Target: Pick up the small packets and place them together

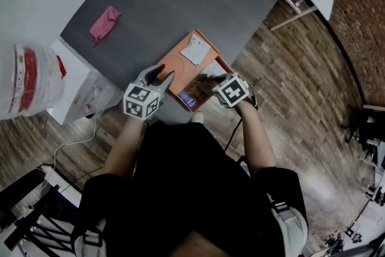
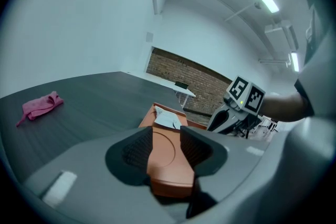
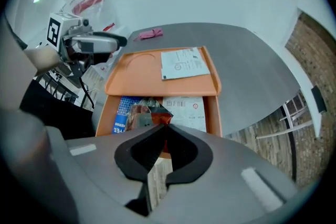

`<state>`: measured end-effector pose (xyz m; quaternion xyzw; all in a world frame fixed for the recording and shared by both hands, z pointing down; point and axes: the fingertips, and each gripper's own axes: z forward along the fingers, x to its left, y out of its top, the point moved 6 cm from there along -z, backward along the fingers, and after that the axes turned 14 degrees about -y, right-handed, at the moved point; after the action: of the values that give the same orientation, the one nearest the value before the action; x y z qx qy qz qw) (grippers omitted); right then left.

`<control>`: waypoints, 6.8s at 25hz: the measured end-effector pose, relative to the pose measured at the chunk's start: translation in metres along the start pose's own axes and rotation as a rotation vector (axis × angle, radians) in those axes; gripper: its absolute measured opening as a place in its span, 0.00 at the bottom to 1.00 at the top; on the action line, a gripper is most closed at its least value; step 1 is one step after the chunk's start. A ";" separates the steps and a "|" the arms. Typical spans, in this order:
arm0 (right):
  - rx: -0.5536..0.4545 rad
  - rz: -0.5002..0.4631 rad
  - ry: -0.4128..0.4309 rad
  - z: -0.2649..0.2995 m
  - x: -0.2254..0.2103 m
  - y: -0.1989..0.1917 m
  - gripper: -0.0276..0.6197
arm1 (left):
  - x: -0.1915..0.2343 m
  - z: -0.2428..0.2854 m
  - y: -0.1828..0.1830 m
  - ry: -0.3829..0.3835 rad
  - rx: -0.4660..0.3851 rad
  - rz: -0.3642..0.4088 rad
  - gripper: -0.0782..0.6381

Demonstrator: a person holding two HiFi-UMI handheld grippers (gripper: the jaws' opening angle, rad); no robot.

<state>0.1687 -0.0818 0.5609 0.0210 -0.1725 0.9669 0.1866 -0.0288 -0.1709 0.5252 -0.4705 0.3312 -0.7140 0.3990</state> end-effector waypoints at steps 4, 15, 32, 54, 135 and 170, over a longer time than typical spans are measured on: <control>-0.101 0.011 -0.020 -0.023 -0.007 0.018 0.07 | -0.001 -0.003 0.001 0.022 -0.004 0.008 0.33; -0.254 -0.035 0.060 -0.027 0.007 0.091 0.07 | -0.003 -0.036 0.004 0.152 -0.061 -0.004 0.33; -0.198 -0.186 0.140 0.003 0.049 0.132 0.07 | 0.007 -0.082 -0.020 0.290 -0.110 -0.088 0.33; -0.292 -0.111 0.061 -0.017 0.024 0.119 0.11 | 0.006 -0.048 0.002 0.183 -0.077 -0.019 0.33; 0.203 -0.293 0.004 0.042 0.030 -0.008 0.34 | -0.013 0.006 -0.029 -0.035 0.041 -0.098 0.33; 0.100 -0.356 0.275 0.018 0.056 0.006 0.22 | -0.017 -0.007 -0.028 -0.029 0.013 -0.096 0.33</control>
<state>0.1145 -0.0737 0.5818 -0.0715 -0.0907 0.9199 0.3748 -0.0391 -0.1425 0.5398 -0.4936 0.2976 -0.7276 0.3721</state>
